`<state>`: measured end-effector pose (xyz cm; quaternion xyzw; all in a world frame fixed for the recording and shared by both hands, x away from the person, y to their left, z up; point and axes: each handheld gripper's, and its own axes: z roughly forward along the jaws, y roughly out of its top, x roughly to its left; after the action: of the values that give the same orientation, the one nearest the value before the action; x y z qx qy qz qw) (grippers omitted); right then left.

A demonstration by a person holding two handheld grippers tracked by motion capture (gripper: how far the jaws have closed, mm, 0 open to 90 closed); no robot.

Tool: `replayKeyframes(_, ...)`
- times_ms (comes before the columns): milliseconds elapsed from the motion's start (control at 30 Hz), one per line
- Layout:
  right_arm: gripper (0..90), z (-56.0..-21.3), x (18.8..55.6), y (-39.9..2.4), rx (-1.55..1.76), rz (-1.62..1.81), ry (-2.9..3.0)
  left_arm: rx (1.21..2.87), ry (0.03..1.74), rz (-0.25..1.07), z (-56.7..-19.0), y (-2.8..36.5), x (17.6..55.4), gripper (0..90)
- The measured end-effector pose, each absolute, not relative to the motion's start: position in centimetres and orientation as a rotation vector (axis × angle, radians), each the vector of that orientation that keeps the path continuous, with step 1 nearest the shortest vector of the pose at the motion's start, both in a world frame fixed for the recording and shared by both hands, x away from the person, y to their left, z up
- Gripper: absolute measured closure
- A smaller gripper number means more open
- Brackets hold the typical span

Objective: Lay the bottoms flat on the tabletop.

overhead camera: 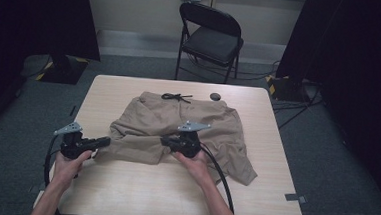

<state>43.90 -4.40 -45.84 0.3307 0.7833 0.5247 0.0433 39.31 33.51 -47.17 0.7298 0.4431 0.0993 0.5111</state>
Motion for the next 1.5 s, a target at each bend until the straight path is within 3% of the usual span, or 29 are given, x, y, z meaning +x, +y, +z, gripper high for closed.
replayKeyframes(167, 84.7, -47.3, 45.4, -4.8, 1.082, 1.483, 2.438, 1.806, 1.078, 0.217, -47.9, 32.9, 39.6, 86.3)
replayKeyframes(300, 62.5, -48.6, 45.0, -4.4, 1.075, 1.399, 2.485, 1.831, 1.089, 0.212, -48.5, 32.9, 39.7, 85.1)
replayKeyframes(433, 47.9, -47.3, 43.9, -4.4, 1.042, 1.449, 2.445, 1.831, 1.104, 0.199, -48.9, 33.0, 39.7, 82.9)
replayKeyframes(567, 46.3, -46.0, 42.6, -4.2, 0.981, 1.484, 2.415, 1.83, 1.107, 0.199, -49.0, 33.0, 39.7, 80.9)
replayKeyframes(733, 57.0, -46.6, 41.7, -3.7, 0.948, 1.493, 2.465, 1.83, 1.093, 0.184, -48.8, 32.9, 39.6, 80.5)
replayKeyframes(1167, 65.8, -45.1, 40.7, -4.0, 0.899, 1.607, 2.45, 1.826, 1.076, 0.178, -48.5, 32.7, 39.5, 82.3)
replayKeyframes(1500, 47.0, -49.2, 41.4, -1.5, 0.897, 1.383, 2.611, 1.853, 1.088, 0.16, -49.4, 32.4, 39.7, 79.6)
